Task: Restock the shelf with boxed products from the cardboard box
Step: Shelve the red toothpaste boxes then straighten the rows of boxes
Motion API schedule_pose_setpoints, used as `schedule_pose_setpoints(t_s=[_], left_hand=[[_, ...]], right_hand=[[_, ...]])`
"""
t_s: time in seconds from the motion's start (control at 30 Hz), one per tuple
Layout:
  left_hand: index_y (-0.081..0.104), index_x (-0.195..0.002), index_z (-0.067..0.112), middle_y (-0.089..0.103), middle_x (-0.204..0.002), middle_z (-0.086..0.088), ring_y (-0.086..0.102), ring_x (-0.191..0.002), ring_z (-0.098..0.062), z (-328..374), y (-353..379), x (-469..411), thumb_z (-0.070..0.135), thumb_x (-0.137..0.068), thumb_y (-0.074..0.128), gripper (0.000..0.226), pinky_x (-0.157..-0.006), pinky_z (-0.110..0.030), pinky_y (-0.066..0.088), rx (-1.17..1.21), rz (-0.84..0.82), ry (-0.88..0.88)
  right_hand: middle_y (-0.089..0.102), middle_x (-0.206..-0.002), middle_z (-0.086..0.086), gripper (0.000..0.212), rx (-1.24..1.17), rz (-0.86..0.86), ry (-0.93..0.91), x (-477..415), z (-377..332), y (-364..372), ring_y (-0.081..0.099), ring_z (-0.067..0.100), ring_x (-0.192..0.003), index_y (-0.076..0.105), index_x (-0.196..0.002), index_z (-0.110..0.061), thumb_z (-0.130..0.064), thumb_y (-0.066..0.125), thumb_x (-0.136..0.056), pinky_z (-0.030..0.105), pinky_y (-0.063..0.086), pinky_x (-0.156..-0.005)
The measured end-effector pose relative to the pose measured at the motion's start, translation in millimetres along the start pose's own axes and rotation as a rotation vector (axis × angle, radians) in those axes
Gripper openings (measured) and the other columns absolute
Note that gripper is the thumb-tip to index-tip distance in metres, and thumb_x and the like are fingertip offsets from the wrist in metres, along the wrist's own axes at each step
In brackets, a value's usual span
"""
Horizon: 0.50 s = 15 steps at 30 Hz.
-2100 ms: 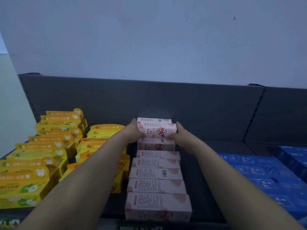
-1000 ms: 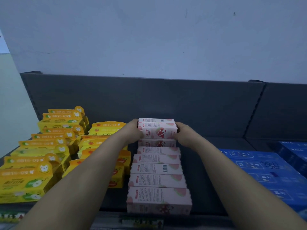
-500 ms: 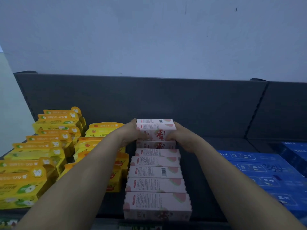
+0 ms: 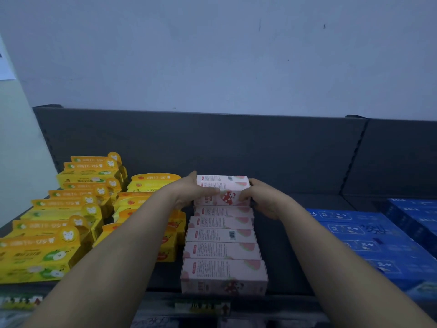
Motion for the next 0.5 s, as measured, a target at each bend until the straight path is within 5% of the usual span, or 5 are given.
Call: schedule_pose_setpoints(t_s=[0.13,0.27,0.37,0.5], left_hand=[[0.031,-0.136,0.022,0.063,-0.122,-0.006,0.061,-0.11,-0.026,-2,0,0,0.05,-0.064,0.08,0.091,-0.095,-0.049,0.05,0.053,0.032,-0.006],[0.001,-0.149,0.023,0.047,-0.141,-0.01,0.051,-0.124,-0.032,-8,-1,0,0.067,-0.042,0.079,0.139,-0.103,-0.053,0.043,0.155,0.063,-0.055],[0.022,-0.14,0.01,0.062,-0.122,-0.012,0.06,-0.112,-0.03,-7,0,15,0.059,-0.067,0.071,0.101,-0.102,-0.05,0.044,0.195,0.087,-0.05],[0.052,-0.116,0.001,0.071,-0.106,-0.014,0.068,-0.099,-0.027,-1,11,37,0.044,-0.094,0.052,0.049,-0.096,-0.042,0.049,0.209,0.031,-0.001]], right_hand=[[0.067,-0.117,0.009,0.047,0.015,0.011,0.005,5,-2,4,0.063,0.026,-0.107,0.057,-0.122,-0.016,0.005,0.049,-0.08,0.035,0.053,-0.09],[0.068,-0.115,0.012,0.041,-0.014,0.017,0.044,9,4,7,0.065,0.03,-0.106,0.059,-0.117,-0.013,0.001,0.051,-0.079,0.042,0.051,-0.096],[0.069,-0.112,0.011,0.047,-0.044,0.043,0.087,16,15,4,0.067,0.027,-0.101,0.055,-0.122,-0.008,-0.007,0.057,-0.076,0.043,0.052,-0.095],[0.069,-0.112,0.013,0.027,-0.084,0.041,0.107,30,22,4,0.066,0.027,-0.103,0.061,-0.112,-0.004,-0.005,0.054,-0.086,0.039,0.049,-0.1]])
Point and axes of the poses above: each hand's wrist, its own x-axis away from the middle knuckle, its own y-axis out of the palm, z = x × y, the point moved 10 cm from there along -x, towards the middle knuckle
